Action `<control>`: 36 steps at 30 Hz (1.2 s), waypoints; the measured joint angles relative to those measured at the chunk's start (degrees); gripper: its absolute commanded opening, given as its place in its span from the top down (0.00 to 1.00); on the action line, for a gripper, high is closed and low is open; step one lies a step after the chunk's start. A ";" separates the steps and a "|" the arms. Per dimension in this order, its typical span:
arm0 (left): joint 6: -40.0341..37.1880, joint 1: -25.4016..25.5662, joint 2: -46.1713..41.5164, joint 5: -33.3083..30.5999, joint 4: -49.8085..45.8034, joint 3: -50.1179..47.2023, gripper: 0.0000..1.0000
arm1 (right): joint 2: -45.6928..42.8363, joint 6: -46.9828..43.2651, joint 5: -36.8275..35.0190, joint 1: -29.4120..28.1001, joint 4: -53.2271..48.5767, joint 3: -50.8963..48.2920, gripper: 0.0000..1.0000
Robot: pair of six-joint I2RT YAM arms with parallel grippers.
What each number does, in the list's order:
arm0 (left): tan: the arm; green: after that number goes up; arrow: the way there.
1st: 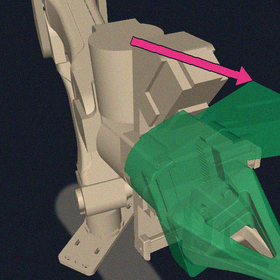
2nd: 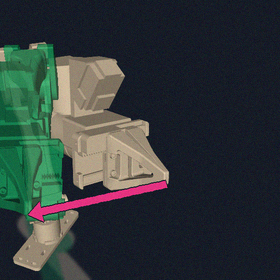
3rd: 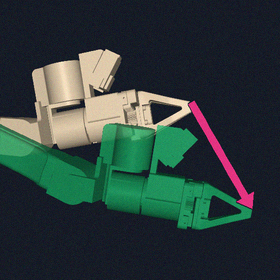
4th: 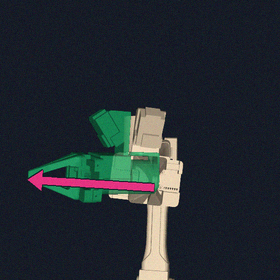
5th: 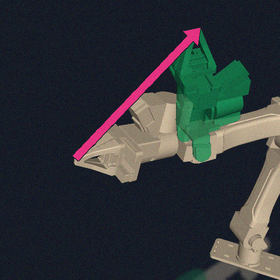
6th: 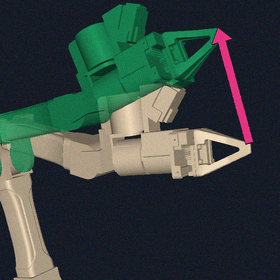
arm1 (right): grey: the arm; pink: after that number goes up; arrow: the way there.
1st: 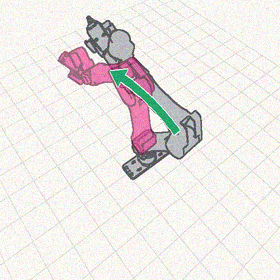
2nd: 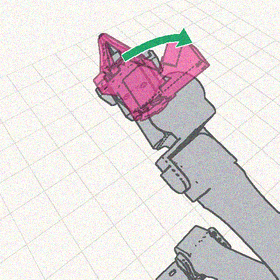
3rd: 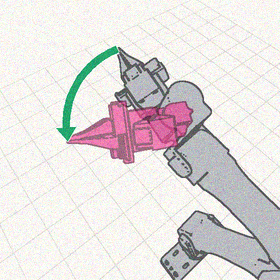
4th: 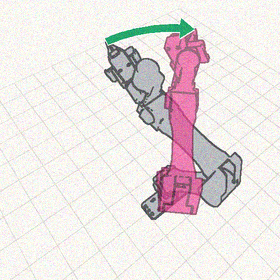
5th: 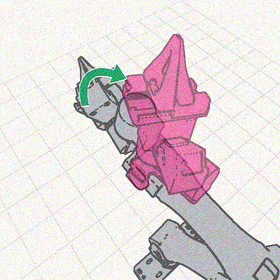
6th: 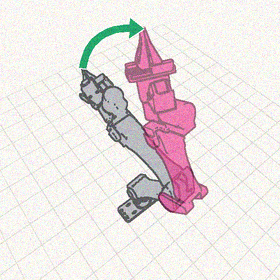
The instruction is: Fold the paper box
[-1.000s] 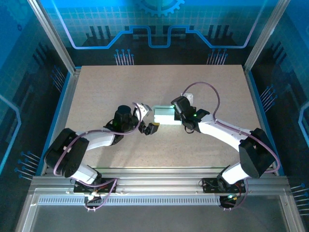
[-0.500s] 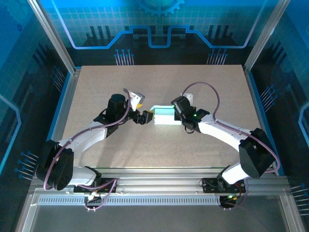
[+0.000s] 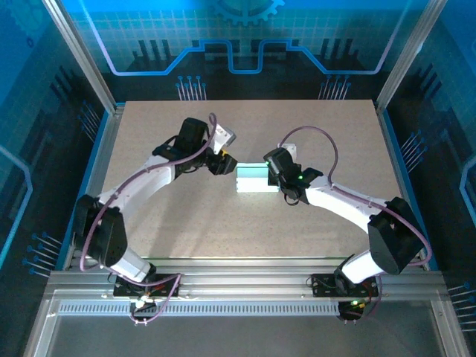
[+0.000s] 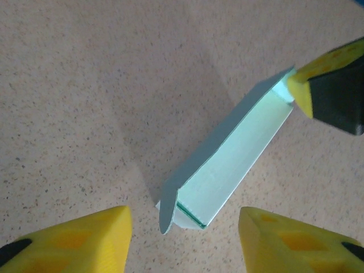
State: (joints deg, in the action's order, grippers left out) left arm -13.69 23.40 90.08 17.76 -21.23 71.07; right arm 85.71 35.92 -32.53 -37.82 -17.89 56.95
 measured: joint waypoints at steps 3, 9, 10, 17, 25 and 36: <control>-2.36 0.46 4.44 -0.28 -5.29 4.90 0.56 | 0.00 -0.15 0.00 0.00 0.00 0.00 1.00; -4.92 1.18 10.47 -0.44 -11.65 10.69 0.61 | 0.00 -0.17 0.00 0.00 0.00 0.02 1.00; -5.27 1.27 10.82 -0.44 -12.20 10.80 0.66 | 0.00 -0.17 0.00 0.00 0.00 0.02 1.00; -6.34 1.75 11.93 -0.52 -13.88 11.78 0.78 | 0.00 -0.20 0.00 0.00 0.00 0.02 1.00; -6.16 2.05 12.15 -1.55 -13.90 11.85 0.86 | 0.00 -0.17 0.02 0.00 0.00 0.00 1.00; -2.40 2.62 12.44 -5.03 -12.81 12.48 1.00 | -0.24 -0.17 0.37 0.00 0.00 -0.13 1.00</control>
State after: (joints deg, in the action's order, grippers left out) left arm -16.10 26.02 102.52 12.73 -34.04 83.55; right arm 85.47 35.75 -32.16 -37.82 -17.89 56.82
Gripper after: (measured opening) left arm 0.050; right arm 0.053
